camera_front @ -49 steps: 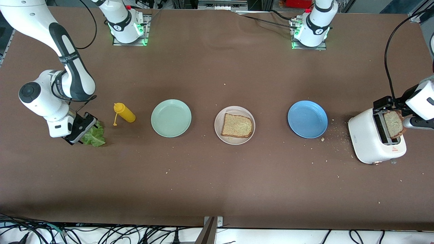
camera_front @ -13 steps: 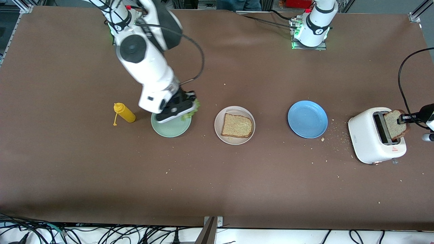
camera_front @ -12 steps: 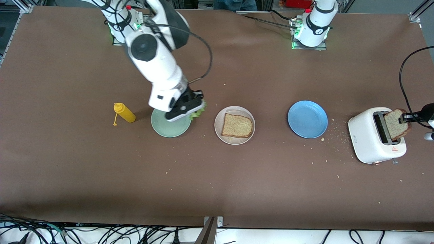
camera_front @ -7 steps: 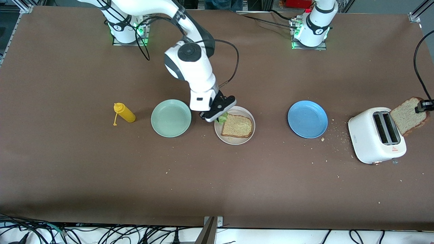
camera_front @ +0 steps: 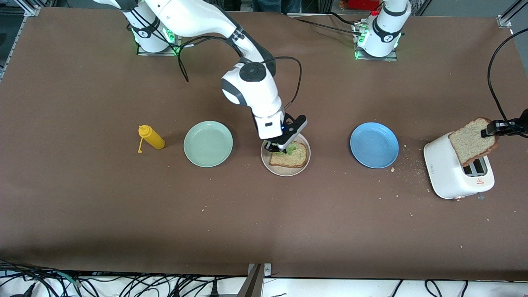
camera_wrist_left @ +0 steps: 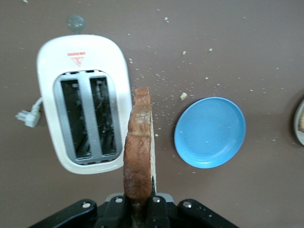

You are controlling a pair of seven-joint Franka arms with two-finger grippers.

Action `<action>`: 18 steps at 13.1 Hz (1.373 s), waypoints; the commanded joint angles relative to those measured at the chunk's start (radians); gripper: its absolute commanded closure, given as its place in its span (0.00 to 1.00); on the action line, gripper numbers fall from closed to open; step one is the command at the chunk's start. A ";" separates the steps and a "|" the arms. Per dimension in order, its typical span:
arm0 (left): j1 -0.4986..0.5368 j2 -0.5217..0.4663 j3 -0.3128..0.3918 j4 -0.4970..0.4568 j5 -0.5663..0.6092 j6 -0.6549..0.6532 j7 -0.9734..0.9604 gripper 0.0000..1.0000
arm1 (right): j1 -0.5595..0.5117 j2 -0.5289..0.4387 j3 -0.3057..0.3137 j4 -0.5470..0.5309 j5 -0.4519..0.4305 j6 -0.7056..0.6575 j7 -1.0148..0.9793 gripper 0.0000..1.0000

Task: Make sandwich in beige plate with both arms
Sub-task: 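Carry the lettuce leaf over the toast on the beige plate, then lay the lettuce on the toast while the left gripper lifts the toast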

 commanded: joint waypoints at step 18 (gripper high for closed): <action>-0.002 0.030 0.002 0.008 -0.086 -0.067 0.021 1.00 | -0.001 0.035 0.010 -0.023 -0.002 0.022 -0.123 0.00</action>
